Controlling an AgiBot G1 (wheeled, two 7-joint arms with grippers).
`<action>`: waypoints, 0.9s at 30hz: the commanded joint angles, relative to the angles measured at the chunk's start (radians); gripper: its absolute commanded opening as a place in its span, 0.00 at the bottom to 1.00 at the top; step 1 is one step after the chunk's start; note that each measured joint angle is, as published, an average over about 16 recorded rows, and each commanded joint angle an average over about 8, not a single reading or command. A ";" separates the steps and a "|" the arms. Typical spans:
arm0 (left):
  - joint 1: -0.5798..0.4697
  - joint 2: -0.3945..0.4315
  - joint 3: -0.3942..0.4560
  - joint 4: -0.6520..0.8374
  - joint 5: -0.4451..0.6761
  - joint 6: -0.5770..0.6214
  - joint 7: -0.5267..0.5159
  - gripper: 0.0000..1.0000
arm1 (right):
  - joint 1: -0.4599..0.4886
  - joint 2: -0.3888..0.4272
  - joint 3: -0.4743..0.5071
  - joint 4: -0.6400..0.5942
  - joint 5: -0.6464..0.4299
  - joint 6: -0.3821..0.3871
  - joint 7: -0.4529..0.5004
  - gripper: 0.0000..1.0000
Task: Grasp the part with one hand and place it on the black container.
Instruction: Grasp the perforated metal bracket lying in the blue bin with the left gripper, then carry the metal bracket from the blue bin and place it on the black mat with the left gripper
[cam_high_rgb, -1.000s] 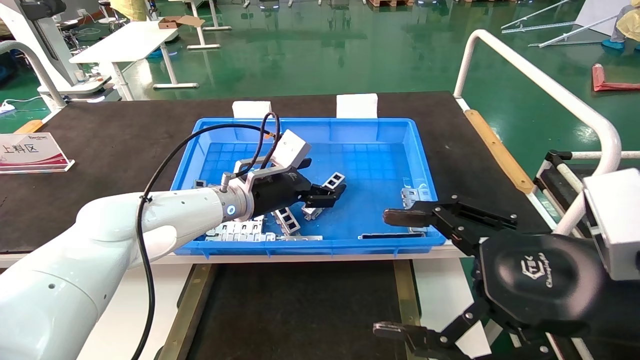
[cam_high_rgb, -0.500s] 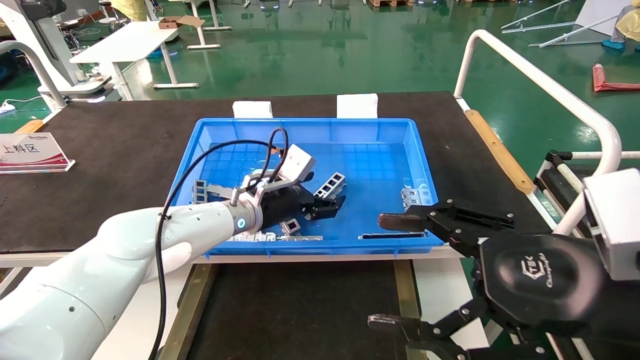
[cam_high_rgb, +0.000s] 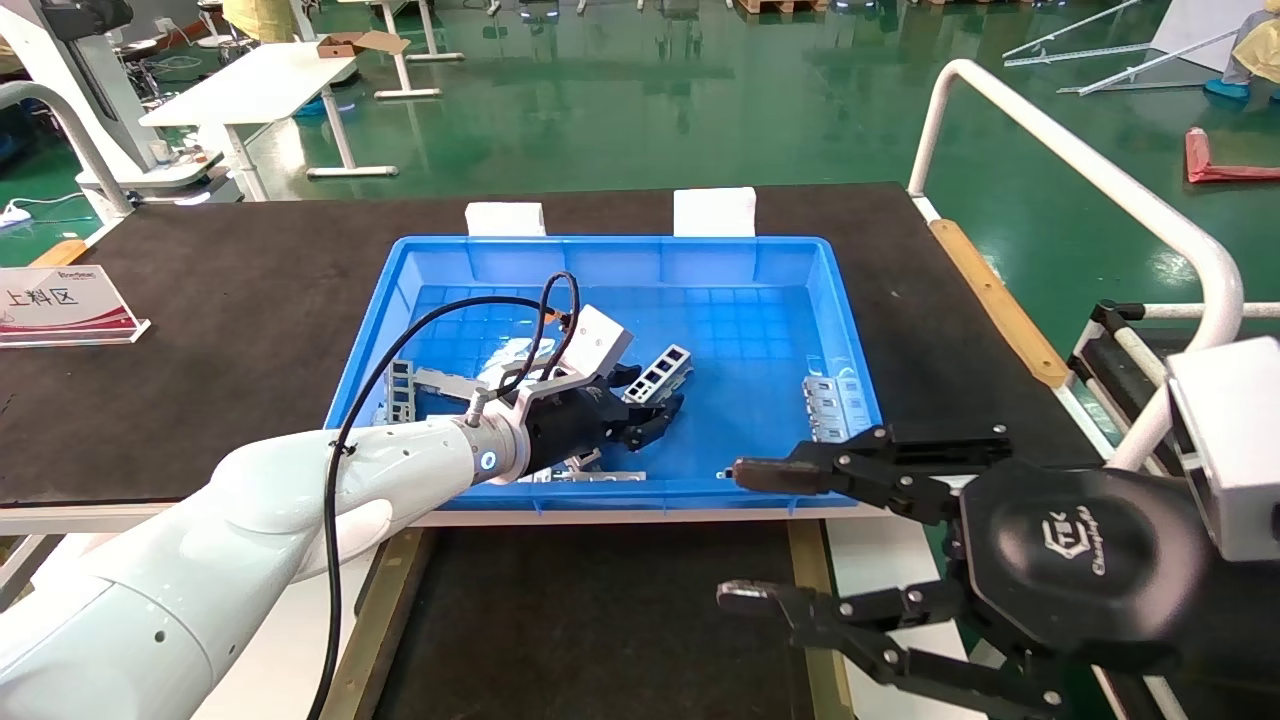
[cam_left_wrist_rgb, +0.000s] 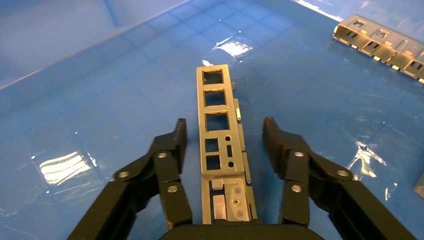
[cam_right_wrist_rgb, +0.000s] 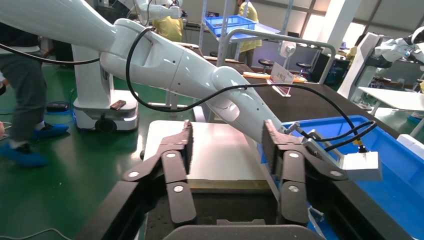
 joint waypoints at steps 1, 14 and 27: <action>-0.001 0.000 0.015 -0.002 -0.016 -0.004 -0.001 0.00 | 0.000 0.000 0.000 0.000 0.000 0.000 0.000 0.00; -0.023 -0.002 0.082 0.009 -0.102 -0.017 0.016 0.00 | 0.000 0.000 -0.001 0.000 0.000 0.000 0.000 0.00; -0.101 -0.049 0.039 -0.009 -0.222 0.170 0.159 0.00 | 0.000 0.000 -0.001 0.000 0.001 0.000 -0.001 0.00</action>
